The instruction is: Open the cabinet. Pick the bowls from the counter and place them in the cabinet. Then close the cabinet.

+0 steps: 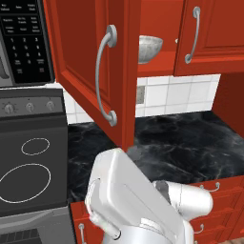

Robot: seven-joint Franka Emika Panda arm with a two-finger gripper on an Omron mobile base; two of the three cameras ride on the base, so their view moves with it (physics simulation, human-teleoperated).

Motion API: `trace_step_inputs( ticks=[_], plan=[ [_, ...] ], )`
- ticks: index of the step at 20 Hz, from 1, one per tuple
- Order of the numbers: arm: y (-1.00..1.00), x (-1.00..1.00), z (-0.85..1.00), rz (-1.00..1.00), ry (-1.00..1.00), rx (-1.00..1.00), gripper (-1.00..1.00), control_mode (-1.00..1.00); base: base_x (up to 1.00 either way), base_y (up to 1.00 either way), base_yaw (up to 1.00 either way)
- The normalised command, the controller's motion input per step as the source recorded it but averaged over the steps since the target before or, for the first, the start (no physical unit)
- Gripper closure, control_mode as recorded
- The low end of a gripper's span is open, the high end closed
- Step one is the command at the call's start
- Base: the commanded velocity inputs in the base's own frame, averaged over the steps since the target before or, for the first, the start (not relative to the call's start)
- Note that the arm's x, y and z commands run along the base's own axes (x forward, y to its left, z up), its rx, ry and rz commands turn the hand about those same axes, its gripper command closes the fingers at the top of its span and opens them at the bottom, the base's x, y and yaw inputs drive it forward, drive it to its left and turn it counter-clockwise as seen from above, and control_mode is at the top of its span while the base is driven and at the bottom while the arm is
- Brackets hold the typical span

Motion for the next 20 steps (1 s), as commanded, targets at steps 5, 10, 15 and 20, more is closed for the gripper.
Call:
trace_step_inputs(
  ticks=[5, 10, 15, 20],
  plan=[
    [0.99, 0.15, 0.00, -0.42, -0.24, -0.08, -1.00, -1.00, 0.00, 0.00, 0.00],
    [0.48, 0.48, 0.00, -0.33, -0.28, -0.05, -1.00, -1.00, 0.00, 0.00, 0.00],
    [0.05, 0.75, 0.07, -0.13, -0.23, -0.01, -1.00, -1.00, 0.00, 0.00, 0.00],
    [0.00, 0.61, 0.17, -0.03, -0.25, 0.00, -1.00, -1.00, 0.00, 0.00, 0.00]
  ],
)
